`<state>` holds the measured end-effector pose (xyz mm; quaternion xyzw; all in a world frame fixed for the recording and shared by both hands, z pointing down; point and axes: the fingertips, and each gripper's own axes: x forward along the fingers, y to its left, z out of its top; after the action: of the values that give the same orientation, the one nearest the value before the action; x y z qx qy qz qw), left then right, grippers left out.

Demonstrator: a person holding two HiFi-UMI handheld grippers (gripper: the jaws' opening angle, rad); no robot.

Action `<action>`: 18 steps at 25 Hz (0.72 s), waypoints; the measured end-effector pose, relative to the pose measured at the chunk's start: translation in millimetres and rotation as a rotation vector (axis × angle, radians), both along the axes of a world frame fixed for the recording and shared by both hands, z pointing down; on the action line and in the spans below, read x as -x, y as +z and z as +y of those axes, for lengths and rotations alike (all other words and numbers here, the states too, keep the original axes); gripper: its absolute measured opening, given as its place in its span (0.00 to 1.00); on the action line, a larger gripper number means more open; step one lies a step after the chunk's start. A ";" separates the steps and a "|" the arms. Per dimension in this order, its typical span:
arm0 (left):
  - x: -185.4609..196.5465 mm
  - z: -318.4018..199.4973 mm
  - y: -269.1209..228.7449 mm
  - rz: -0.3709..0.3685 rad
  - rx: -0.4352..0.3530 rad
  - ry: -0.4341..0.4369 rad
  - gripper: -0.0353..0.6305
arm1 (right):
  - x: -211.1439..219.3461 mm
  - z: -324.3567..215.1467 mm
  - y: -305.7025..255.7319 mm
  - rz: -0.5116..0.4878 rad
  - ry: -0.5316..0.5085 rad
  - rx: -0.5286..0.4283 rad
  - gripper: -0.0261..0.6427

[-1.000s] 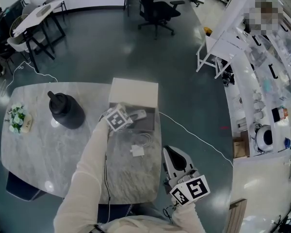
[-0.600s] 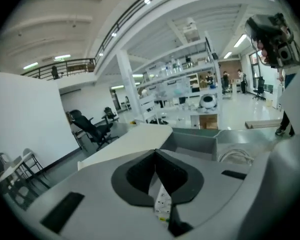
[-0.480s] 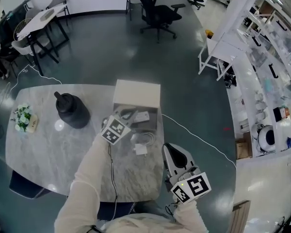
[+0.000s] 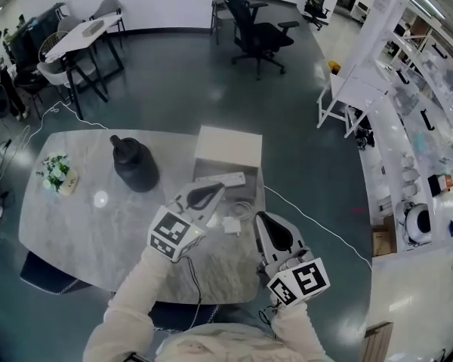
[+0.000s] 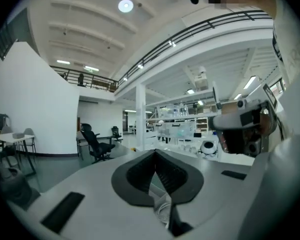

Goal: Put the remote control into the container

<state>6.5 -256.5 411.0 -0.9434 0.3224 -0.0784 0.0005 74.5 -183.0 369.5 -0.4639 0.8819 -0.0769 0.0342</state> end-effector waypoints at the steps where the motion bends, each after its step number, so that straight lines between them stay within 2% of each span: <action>1: 4.5 11.8 -11.8 0.015 0.001 -0.005 0.07 | 3.2 4.5 -3.4 -0.001 -0.001 -0.009 0.06; 5: 24.7 55.1 -52.8 0.051 -0.007 -0.030 0.07 | 17.8 22.3 -16.0 -0.005 -0.009 -0.050 0.06; 9: 39.9 95.6 -82.6 0.038 -0.042 -0.042 0.07 | 32.3 39.5 -28.0 -0.001 -0.017 -0.082 0.06; 14: 51.7 130.1 -98.9 0.038 -0.082 -0.058 0.07 | 50.0 54.8 -40.8 0.007 -0.037 -0.104 0.06; 18: 63.9 139.7 -99.3 0.087 -0.053 -0.071 0.07 | 63.8 64.4 -49.1 0.027 -0.055 -0.120 0.06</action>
<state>-57.4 -116.8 311.8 -0.9335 0.3574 -0.0289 0.0089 10.7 -118.6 320.5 -0.4377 0.8976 -0.0186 0.0479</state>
